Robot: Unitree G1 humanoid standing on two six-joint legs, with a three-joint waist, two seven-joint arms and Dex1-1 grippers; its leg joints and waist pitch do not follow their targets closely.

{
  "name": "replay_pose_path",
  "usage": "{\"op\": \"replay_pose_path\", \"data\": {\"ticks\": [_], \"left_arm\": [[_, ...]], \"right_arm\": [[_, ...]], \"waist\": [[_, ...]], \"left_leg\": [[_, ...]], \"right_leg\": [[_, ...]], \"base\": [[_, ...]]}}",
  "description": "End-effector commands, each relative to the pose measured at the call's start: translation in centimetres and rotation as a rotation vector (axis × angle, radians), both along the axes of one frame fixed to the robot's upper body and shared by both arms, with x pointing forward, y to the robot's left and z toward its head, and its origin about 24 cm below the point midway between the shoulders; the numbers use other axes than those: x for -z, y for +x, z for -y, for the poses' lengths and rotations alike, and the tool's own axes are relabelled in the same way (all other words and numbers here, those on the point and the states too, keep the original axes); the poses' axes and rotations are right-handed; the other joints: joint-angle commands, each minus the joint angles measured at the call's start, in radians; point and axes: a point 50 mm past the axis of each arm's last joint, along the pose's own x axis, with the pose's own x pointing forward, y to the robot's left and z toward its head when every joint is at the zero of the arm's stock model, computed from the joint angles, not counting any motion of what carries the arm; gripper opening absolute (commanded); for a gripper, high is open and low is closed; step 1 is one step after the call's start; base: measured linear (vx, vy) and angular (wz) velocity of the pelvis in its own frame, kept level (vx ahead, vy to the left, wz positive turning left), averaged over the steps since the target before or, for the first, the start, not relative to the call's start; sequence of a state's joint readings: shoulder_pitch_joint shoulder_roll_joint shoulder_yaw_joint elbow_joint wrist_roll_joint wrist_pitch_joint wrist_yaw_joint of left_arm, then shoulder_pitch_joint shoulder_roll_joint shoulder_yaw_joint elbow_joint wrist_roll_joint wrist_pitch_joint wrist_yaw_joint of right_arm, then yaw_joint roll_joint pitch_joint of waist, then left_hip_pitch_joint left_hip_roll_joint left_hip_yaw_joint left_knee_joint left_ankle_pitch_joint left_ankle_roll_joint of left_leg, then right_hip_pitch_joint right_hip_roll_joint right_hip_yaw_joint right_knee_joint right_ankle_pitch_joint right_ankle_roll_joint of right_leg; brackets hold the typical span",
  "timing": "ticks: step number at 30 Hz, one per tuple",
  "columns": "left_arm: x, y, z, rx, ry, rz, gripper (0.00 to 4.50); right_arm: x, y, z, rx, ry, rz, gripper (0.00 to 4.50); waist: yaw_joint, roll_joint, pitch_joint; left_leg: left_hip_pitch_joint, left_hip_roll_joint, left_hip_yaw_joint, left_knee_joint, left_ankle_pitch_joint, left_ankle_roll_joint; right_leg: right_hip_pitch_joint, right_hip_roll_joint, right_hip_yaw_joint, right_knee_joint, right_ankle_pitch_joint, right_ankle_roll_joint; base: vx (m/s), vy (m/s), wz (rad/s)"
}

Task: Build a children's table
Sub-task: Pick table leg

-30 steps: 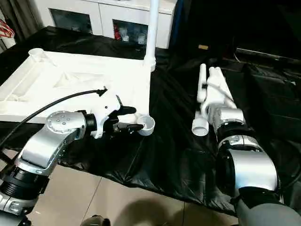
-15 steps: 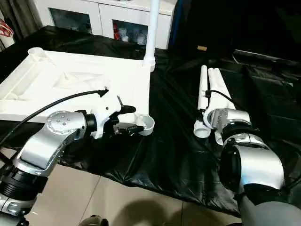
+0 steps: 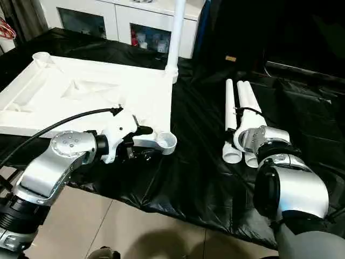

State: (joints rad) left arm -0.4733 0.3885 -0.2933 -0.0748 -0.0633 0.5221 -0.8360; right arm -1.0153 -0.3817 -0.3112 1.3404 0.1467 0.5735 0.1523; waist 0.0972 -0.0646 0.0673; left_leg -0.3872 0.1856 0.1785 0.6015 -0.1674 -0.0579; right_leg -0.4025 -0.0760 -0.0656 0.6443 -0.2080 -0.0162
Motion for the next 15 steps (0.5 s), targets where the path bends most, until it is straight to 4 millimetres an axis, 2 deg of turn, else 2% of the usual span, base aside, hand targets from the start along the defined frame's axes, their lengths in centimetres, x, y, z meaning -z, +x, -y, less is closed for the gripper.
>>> {"op": "replay_pose_path", "data": {"ticks": [1,3,4,5,6,7,8,9,10,11,12,13,14,15], "left_arm": [[-0.6,0.1,0.4,-0.009,-0.013,0.061,3.52],[-0.7,0.4,0.4,-0.04,-0.028,0.093,3.52],[-1.0,1.2,0.3,-0.111,-0.067,0.15,3.52],[-1.1,1.6,0.2,-0.156,-0.091,0.175,3.52],[-1.1,1.7,0.2,-0.166,-0.096,0.18,3.52],[-1.2,2.2,0.0,-0.233,-0.135,0.213,3.52],[-1.3,2.6,0.0,-0.276,-0.167,0.221,3.52],[-1.3,2.8,0.1,-0.302,-0.195,0.221,3.52],[-1.4,3.1,0.1,-0.33,-0.223,0.218,3.52],[-1.5,3.4,0.1,-0.359,-0.247,0.214,3.52],[-1.6,3.8,0.2,-0.403,-0.286,0.204,3.52],[-1.7,4.0,0.4,-0.424,-0.308,0.198,3.52],[-1.7,4.1,0.5,-0.434,-0.331,0.177,3.52],[-1.7,4.2,0.9,-0.428,-0.361,0.143,3.52]], "right_arm": [[-0.5,0.2,0.8,0.025,0.009,0.046,1.88],[-1.0,0.6,0.6,0.013,0.026,0.093,1.88],[-1.7,1.1,0.1,-0.007,0.069,0.171,1.88],[-1.9,1.4,-0.1,-0.009,0.094,0.215,1.88],[-2.0,1.4,-0.2,-0.009,0.099,0.224,1.88],[-2.2,1.6,-0.4,0.0,0.139,0.286,1.88],[-2.3,1.8,-0.6,0.001,0.17,0.345,1.88],[-2.3,1.8,-0.8,-0.007,0.202,0.4,1.88],[-2.3,1.8,-1.1,-0.017,0.239,0.448,1.88],[-2.1,1.6,-1.3,-0.025,0.275,0.474,1.88],[-1.7,1.3,-1.8,-0.045,0.332,0.524,1.88],[-1.5,1.1,-2.0,-0.062,0.345,0.545,1.88],[-1.2,0.8,-2.3,-0.083,0.359,0.574,1.88],[-1.0,0.4,-2.6,-0.113,0.388,0.621,1.88]], "waist": [[0.004,-0.006,-0.076],[0.005,-0.004,-0.076],[0.009,0.01,-0.077],[0.006,0.005,-0.076],[0.007,0.011,-0.077],[0.007,0.008,-0.079],[0.009,0.016,-0.079],[0.009,0.014,-0.081],[0.013,0.019,-0.084],[0.013,0.019,-0.084],[0.017,0.034,-0.085],[0.019,0.029,-0.086],[0.022,0.036,-0.085],[0.022,0.03,-0.086]], "left_leg": [[0.014,0.038,-0.006,-0.062,-0.144,-0.021],[0.014,0.039,-0.005,-0.061,-0.148,-0.02],[0.014,0.038,-0.007,-0.061,-0.149,-0.017],[0.013,0.038,-0.006,-0.061,-0.156,-0.016],[0.011,0.037,-0.007,-0.06,-0.164,-0.016],[0.012,0.038,-0.008,-0.061,-0.161,-0.015],[0.012,0.039,-0.009,-0.06,-0.158,-0.008],[0.013,0.039,-0.008,-0.059,-0.154,-0.005],[0.015,0.041,-0.009,-0.058,-0.143,0.008],[0.015,0.041,-0.009,-0.058,-0.143,0.008],[0.016,0.042,-0.012,-0.057,-0.135,0.018],[0.018,0.042,-0.01,-0.058,-0.133,0.026],[0.017,0.041,-0.013,-0.058,-0.131,0.032],[0.017,0.041,-0.01,-0.057,-0.13,0.037]], "right_leg": [[0.052,-0.068,0.044,-0.069,-0.101,-0.195],[0.052,-0.069,0.045,-0.07,-0.095,-0.194],[0.052,-0.069,0.045,-0.069,-0.088,-0.198],[0.052,-0.067,0.045,-0.072,-0.084,-0.197],[0.055,-0.067,0.046,-0.074,-0.074,-0.198],[0.057,-0.068,0.045,-0.07,-0.067,-0.201],[0.057,-0.069,0.045,-0.071,-0.047,-0.205],[0.057,-0.069,0.045,-0.069,-0.034,-0.208],[0.057,-0.069,0.043,-0.066,0.006,-0.226],[0.057,-0.069,0.043,-0.066,0.006,-0.226],[0.06,-0.067,0.043,-0.061,0.049,-0.242],[0.06,-0.066,0.043,-0.064,0.061,-0.246],[0.061,-0.065,0.041,-0.062,0.068,-0.254],[0.061,-0.066,0.042,-0.064,0.074,-0.255]], "base": [[0.0,0.0,0.0],[0.0,0.0,0.0],[0.0,0.0,0.0],[0.0,0.0,0.0],[0.0,0.0,0.0],[0.0,0.0,0.0],[0.0,0.0,0.0],[0.0,0.0,0.0],[0.0,0.0,0.0],[0.0,0.0,0.0],[0.0,0.0,0.0],[0.0,0.0,0.0],[0.0,0.0,0.0],[0.0,0.0,0.0]]}}
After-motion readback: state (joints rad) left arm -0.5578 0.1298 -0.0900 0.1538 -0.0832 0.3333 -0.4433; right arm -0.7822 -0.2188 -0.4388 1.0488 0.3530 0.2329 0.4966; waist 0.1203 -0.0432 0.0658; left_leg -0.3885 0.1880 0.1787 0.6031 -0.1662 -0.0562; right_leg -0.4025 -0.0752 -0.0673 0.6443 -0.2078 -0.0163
